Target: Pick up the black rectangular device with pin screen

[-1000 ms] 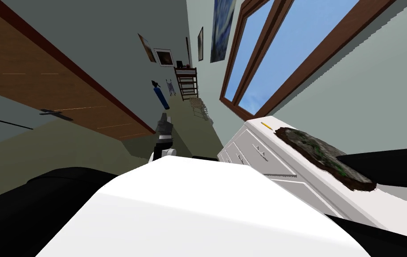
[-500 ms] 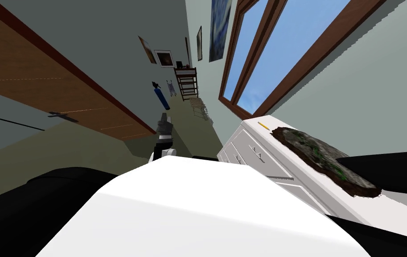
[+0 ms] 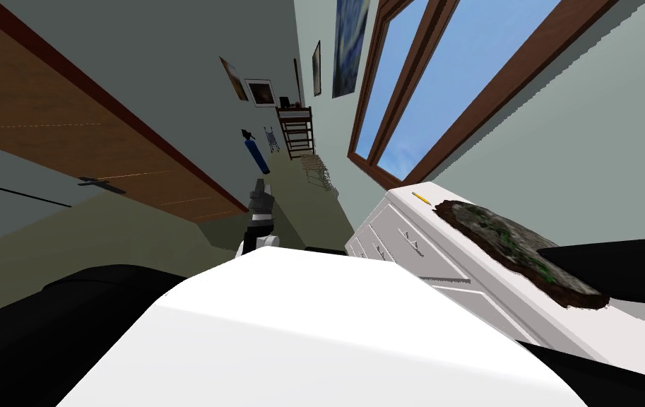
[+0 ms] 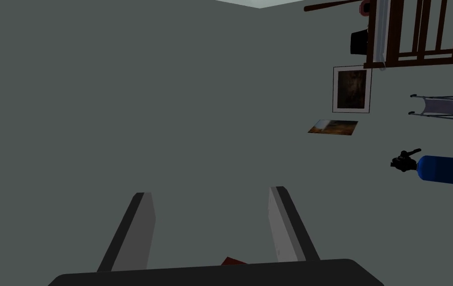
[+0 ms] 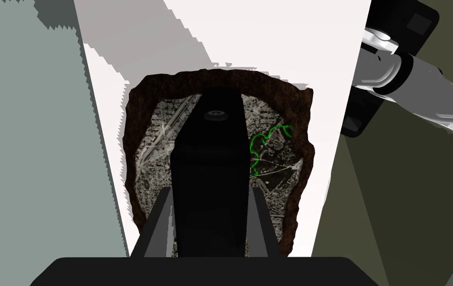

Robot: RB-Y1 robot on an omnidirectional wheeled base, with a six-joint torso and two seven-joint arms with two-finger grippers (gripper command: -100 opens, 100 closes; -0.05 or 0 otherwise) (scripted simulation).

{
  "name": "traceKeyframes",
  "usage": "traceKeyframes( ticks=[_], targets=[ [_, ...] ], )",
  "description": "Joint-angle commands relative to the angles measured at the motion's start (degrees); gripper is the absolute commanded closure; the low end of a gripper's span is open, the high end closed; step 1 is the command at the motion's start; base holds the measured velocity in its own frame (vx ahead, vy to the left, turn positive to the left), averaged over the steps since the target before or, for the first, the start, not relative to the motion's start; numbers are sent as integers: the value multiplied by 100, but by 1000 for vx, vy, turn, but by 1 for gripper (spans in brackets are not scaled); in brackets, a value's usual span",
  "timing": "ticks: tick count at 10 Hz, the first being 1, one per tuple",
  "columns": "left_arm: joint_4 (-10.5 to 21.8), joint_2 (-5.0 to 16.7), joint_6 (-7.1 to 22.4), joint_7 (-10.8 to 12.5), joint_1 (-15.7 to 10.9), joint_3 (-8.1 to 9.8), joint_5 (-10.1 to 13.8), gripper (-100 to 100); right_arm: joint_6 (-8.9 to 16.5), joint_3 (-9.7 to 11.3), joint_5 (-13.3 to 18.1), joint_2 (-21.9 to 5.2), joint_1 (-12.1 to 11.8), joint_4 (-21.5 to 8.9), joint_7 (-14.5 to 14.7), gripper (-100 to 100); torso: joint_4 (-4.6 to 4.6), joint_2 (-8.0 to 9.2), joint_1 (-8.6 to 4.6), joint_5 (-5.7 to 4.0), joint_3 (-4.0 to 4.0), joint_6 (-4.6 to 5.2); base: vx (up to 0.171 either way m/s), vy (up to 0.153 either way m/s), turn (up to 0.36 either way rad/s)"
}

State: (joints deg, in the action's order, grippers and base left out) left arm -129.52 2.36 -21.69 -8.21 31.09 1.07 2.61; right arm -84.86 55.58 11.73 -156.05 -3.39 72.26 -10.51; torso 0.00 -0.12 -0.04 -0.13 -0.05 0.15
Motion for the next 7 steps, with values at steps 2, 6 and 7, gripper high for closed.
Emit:
traceKeyframes(
  ticks=[2, 6, 7],
  targets=[
    [0, 0, 0, 0, 0, 0, 0, 0, -2, 0, 0, 1, 0, 1, 0, 100, 0, -1, -4, 0, 0, 0, 0, 0, 0],
    [0, 1, 0, 0, 0, 1, 0, 0, -249, 64, -85, -267, 91, 55, -1, 100, 0, -6, -18, 4, -3, 2, 17, -43, 3],
    [0, 1, 0, 0, 0, 1, 0, 0, -208, 67, -56, -182, 77, -5, 24, 100, -1, -12, -36, -1, -6, 2, 20, -56, 8]
  ],
)
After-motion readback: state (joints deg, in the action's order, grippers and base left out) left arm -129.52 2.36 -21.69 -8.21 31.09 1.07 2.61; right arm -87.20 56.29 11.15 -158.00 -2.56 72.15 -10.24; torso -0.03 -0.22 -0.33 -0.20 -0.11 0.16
